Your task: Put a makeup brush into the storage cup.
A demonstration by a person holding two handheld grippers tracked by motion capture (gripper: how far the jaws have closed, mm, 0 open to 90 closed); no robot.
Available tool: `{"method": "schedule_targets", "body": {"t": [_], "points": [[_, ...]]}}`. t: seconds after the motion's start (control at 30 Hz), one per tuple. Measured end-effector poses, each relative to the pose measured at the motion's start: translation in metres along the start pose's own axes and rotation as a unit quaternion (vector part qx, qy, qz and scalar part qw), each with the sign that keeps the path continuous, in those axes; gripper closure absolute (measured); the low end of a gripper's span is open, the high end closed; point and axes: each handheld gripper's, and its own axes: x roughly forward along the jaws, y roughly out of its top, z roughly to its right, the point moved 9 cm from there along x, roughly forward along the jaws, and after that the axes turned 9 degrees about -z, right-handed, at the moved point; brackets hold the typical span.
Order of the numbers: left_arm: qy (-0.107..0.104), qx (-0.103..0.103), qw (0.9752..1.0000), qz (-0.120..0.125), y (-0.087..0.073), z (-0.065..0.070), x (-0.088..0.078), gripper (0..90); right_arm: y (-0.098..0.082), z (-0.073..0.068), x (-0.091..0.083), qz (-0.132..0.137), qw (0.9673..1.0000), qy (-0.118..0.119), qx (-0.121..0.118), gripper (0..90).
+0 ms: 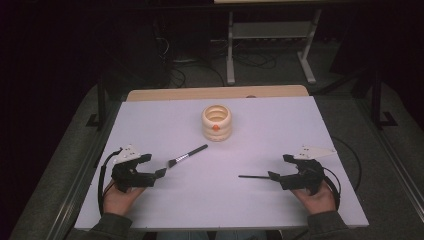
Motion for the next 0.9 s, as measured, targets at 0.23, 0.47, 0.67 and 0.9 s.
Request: {"method": "schedule_targets", "body": {"t": [0.23,0.47,0.67,0.9], "points": [[0.000,-0.004,1.0000,-0.003,-0.0016,-0.0009,0.0020,20.4,-0.0019,0.0006,-0.0026,0.003,1.0000,0.005,0.004,14.7],[0.000,-0.006,1.0000,-0.006,-0.0024,0.0009,0.0026,21.0,-0.0022,0.0014,-0.0048,0.005,1.0000,0.006,0.003,14.7],[-0.003,0.002,1.0000,-0.006,-0.0033,0.0040,0.0008,21.9,-0.0009,0.0006,-0.0040,0.004,1.0000,0.007,0.005,14.6],[-0.009,0.010,0.9999,-0.009,-0.0033,0.0069,-0.0016,22.6,0.0009,-0.0016,-0.0018,0.002,1.0000,0.008,-0.001,14.6]]}}
